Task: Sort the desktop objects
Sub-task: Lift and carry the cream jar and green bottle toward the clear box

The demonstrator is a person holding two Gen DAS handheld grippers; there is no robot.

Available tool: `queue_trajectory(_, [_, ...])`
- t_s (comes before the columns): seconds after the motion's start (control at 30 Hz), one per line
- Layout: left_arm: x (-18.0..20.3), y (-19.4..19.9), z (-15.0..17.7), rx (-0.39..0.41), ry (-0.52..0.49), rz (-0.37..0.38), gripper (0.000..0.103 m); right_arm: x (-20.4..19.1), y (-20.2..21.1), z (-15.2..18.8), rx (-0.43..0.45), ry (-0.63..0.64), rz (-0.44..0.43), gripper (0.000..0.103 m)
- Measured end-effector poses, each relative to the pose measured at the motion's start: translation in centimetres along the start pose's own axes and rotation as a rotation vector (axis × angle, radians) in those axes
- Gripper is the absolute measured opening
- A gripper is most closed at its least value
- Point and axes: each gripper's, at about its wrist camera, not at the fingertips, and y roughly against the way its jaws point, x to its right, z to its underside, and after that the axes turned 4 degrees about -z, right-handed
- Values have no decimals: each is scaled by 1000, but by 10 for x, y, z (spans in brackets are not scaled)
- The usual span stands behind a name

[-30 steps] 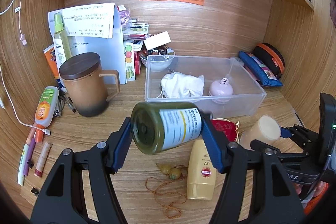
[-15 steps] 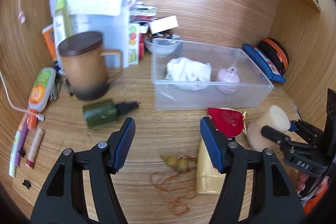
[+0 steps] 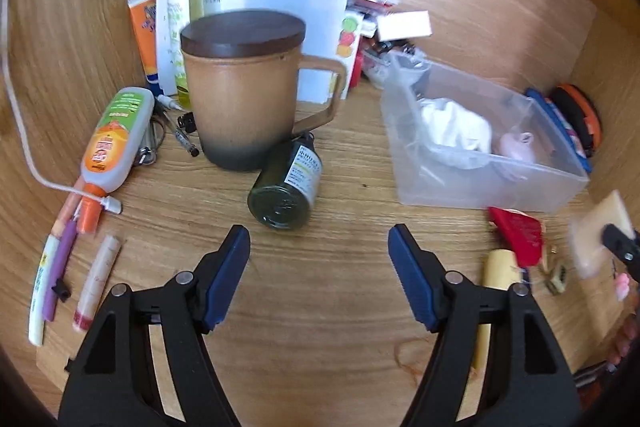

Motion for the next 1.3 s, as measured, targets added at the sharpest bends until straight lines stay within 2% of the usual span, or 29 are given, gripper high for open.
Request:
queue_trajectory(0.1, [-3,-22,-12,-32,-5,-38,71,0,-2,-1,-4,-4,-7,54])
queue_trajectory(0.23, [-8,-47,-28,-67,-4,-46,69,-1,-3,-1,-6,0,-13,54])
queue_trajectory(0.27, [-9,-52,-31,-76,-3,-46,62,-1,-3,-1,-5,1,-14,54])
queue_trajectory(0.3, [-10,-55,-33,-83,-2,-49,51,-1,-3,-2,-5,1,-15,54])
queue_trajectory(0.37, [-10,-60,-35,-98,-5,-23,43,0,-4,-3,-6,-2,-14,54])
queue_trajectory(0.73, [5,-35,-27,-19,-59,-37,41,0,-15,-9,-24,-2,-27,54])
queue_trajectory(1.07, [18,10,-8,53,-59,38,41,-12,-14,-8,-24,19,-43,54])
queue_trajectory(1.3, [37,44,-4,115,-104,80,41,-18,-9,-10,-12,31,-45,54])
